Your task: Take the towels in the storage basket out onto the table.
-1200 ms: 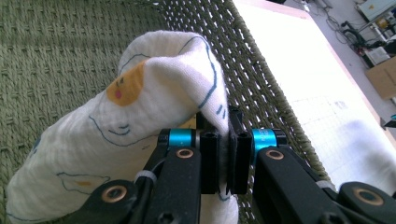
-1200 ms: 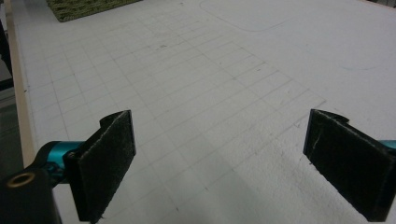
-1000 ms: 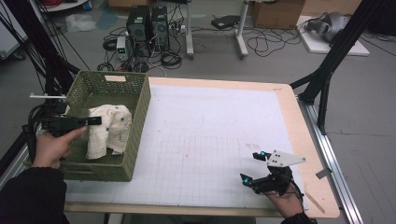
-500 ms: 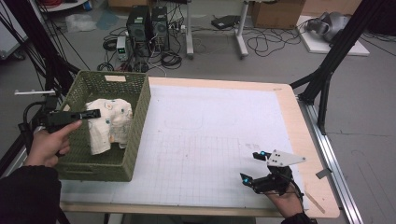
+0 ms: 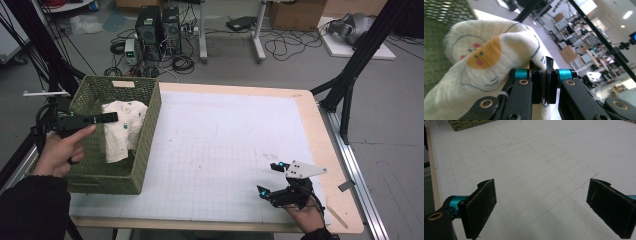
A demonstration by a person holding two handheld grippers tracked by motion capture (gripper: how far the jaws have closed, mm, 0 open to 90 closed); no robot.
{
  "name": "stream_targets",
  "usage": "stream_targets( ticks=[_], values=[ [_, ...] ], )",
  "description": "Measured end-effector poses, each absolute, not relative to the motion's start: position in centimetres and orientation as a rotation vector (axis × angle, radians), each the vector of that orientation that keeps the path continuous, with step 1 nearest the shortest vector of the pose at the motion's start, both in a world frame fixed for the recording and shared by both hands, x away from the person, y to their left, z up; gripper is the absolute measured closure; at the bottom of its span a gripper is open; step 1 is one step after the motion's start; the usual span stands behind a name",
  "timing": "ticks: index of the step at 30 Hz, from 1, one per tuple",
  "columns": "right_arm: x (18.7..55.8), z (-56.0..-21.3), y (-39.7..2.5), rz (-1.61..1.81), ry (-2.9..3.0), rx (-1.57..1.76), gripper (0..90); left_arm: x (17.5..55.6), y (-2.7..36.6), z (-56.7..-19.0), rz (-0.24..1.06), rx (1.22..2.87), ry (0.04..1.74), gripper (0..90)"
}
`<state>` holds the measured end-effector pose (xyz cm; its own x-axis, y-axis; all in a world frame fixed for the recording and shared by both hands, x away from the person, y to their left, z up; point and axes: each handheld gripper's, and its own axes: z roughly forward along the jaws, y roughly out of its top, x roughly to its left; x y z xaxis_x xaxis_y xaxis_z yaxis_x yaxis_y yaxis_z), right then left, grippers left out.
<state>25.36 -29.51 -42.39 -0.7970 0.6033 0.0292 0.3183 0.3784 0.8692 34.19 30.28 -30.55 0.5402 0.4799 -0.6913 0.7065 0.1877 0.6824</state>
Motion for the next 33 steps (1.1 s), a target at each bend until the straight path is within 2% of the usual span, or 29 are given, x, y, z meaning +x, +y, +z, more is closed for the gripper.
stream_targets(
  ticks=[33],
  values=[
    [25.3,-42.2,-29.3,1.396,2.350,0.801,8.3,35.2,15.8,-30.9,-0.422,1.561,0.878,86.6]
  ],
)
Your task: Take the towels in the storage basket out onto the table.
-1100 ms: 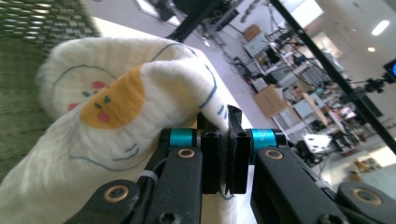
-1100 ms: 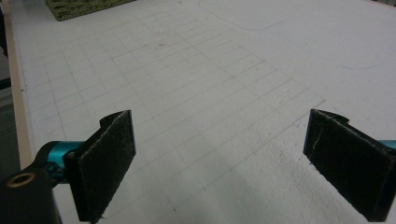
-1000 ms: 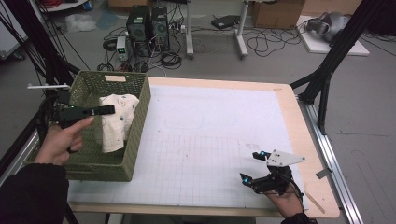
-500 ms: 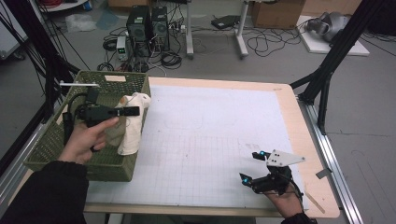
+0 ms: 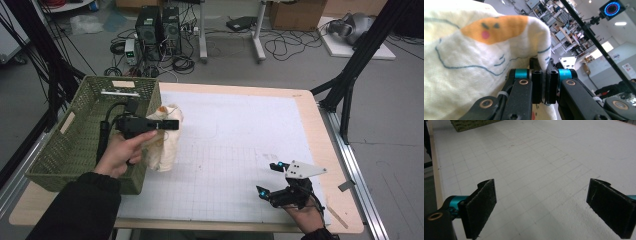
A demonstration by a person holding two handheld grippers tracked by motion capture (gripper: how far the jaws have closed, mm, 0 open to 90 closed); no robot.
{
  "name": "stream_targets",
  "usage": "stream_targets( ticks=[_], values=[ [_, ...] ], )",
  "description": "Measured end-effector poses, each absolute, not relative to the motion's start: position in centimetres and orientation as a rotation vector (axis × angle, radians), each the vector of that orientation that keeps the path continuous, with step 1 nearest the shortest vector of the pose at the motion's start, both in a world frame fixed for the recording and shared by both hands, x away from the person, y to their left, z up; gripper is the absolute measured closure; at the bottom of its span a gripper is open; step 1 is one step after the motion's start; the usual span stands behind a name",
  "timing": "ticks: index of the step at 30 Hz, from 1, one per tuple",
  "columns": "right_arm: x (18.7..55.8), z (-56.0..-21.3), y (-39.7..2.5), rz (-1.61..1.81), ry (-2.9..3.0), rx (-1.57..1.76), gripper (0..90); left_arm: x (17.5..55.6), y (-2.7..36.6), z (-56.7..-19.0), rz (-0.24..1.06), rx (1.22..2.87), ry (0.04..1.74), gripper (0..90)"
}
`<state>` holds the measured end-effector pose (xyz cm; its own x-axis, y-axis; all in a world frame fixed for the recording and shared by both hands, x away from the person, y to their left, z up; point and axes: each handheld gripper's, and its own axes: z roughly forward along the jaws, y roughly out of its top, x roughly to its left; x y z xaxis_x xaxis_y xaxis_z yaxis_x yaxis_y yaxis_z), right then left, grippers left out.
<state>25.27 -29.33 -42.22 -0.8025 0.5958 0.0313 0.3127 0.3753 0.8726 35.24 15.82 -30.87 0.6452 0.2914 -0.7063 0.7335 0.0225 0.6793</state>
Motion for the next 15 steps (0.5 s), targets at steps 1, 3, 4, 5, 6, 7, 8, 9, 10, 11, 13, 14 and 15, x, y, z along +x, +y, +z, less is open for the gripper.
stream_targets(
  ticks=[1,3,4,5,6,7,8,9,10,11,13,14,15],
  values=[
    [25.2,-42.2,-29.3,1.397,2.351,0.802,8.3,35.2,15.3,-31.0,-0.425,1.563,0.878,86.6],
    [25.3,-42.2,-29.3,1.398,2.348,0.799,8.3,35.1,14.3,-31.2,-0.421,1.582,0.878,86.5],
    [25.3,-42.2,-29.3,1.400,2.347,0.799,8.3,35.1,13.8,-31.4,-0.425,1.585,0.879,86.5],
    [25.3,-42.2,-29.3,1.399,2.350,0.796,8.3,35.0,13.3,-31.6,-0.427,1.595,0.877,86.5],
    [25.3,-42.2,-29.3,1.398,2.350,0.794,8.3,35.0,12.9,-31.7,-0.423,1.605,0.873,86.5],
    [25.3,-42.2,-29.3,1.398,2.349,0.795,8.3,34.9,12.2,-32.0,-0.421,1.611,0.873,86.5],
    [25.3,-42.2,-29.2,1.398,2.350,0.792,8.3,34.8,11.7,-32.2,-0.423,1.614,0.868,86.5],
    [25.3,-42.1,-29.2,1.398,2.351,0.789,8.3,34.7,11.1,-32.5,-0.422,1.620,0.868,86.5],
    [25.3,-42.1,-29.2,1.400,2.349,0.791,8.3,34.7,10.7,-32.7,-0.416,1.629,0.870,86.5],
    [25.3,-42.1,-29.2,1.402,2.348,0.794,8.3,34.6,10.2,-33.0,-0.415,1.626,0.872,86.5],
    [25.3,-42.1,-29.2,1.405,2.345,0.786,8.3,34.4,9.2,-33.6,-0.412,1.644,0.870,86.5],
    [25.3,-42.1,-29.2,1.406,2.344,0.788,8.3,34.3,8.7,-33.9,-0.407,1.648,0.872,86.5],
    [25.3,-42.1,-29.2,1.408,2.344,0.788,8.3,34.3,8.2,-34.2,-0.417,1.654,0.867,86.5]
  ],
)
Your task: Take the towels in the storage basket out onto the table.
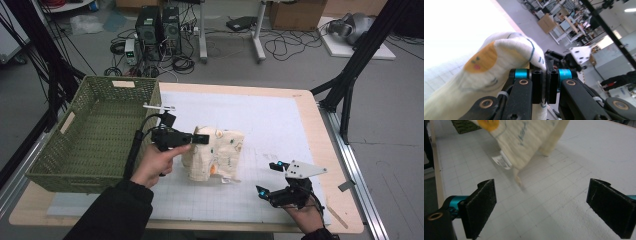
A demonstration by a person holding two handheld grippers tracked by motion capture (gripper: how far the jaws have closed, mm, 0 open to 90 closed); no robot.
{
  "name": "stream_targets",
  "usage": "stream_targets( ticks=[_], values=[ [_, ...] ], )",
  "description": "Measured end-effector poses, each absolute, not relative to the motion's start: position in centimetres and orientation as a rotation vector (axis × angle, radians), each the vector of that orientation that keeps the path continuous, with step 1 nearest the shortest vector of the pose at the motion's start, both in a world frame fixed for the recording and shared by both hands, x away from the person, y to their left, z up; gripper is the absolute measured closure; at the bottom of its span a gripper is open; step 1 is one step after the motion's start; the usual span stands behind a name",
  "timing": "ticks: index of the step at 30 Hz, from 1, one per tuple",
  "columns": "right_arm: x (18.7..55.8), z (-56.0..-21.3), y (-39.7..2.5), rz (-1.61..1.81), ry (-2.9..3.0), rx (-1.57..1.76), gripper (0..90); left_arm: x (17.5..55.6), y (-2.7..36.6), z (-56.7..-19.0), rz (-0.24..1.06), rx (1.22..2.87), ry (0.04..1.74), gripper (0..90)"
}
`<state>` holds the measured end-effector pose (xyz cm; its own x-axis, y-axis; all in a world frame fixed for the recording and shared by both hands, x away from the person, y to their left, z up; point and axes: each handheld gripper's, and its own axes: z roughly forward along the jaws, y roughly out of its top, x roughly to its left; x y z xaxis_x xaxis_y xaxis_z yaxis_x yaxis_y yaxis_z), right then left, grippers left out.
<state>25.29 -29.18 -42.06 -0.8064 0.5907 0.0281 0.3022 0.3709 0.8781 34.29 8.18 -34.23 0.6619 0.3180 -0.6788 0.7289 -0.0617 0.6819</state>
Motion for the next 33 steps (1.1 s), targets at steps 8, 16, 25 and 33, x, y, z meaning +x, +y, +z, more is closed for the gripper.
stream_targets(
  ticks=[8,16,25,33],
  values=[
    [25.4,-42.0,-29.1,1.412,2.345,0.784,8.3,33.8,4.4,-38.5,-0.397,1.688,0.909,86.2],
    [25.8,-42.2,-28.6,1.407,2.361,0.776,8.3,34.8,4.6,-41.7,-0.317,1.710,1.011,84.9],
    [26.2,-42.5,-27.9,1.397,2.384,0.768,8.3,35.3,5.4,-44.4,-0.231,1.769,1.089,81.5],
    [26.5,-42.7,-27.8,1.400,2.388,0.779,8.4,35.2,5.3,-44.4,-0.214,1.801,1.061,68.3]
  ],
)
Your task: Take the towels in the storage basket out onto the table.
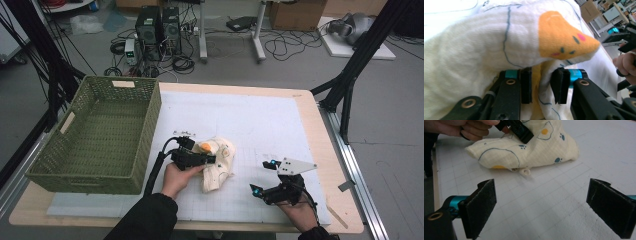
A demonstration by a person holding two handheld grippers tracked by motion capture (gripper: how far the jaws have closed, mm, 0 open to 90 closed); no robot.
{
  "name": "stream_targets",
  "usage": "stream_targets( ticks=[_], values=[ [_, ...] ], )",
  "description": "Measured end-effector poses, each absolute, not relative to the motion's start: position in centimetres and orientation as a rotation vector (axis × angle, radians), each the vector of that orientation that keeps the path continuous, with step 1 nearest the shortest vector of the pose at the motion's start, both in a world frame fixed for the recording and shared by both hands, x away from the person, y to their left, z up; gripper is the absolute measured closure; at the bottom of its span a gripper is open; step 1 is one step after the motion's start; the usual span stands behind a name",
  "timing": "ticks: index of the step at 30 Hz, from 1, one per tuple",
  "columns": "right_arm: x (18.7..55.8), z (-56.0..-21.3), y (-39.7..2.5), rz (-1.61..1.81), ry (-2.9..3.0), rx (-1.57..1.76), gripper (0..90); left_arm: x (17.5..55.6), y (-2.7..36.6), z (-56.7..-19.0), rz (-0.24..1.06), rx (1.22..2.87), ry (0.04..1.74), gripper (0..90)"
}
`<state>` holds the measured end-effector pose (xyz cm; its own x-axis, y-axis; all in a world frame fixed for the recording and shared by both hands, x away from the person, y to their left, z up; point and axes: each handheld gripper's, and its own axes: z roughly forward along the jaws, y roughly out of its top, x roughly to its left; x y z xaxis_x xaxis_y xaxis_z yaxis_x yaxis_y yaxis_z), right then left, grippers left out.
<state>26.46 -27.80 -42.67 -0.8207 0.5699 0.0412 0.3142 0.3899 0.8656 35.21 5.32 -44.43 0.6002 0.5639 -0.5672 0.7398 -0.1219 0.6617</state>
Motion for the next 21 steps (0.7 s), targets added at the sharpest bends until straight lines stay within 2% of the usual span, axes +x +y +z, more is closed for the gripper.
stream_targets(
  ticks=[4,7,21],
  values=[
    [26.7,-42.7,-27.7,1.405,2.385,0.783,8.4,34.5,5.8,-43.7,-0.189,1.829,1.004,55.1],
    [26.9,-42.8,-27.3,1.401,2.393,0.781,8.4,33.6,6.4,-43.3,-0.174,1.813,0.976,51.0],
    [28.1,-42.9,-25.6,1.408,2.390,0.793,8.4,29.6,9.1,-43.5,-0.094,1.832,0.927,45.5]
  ],
)
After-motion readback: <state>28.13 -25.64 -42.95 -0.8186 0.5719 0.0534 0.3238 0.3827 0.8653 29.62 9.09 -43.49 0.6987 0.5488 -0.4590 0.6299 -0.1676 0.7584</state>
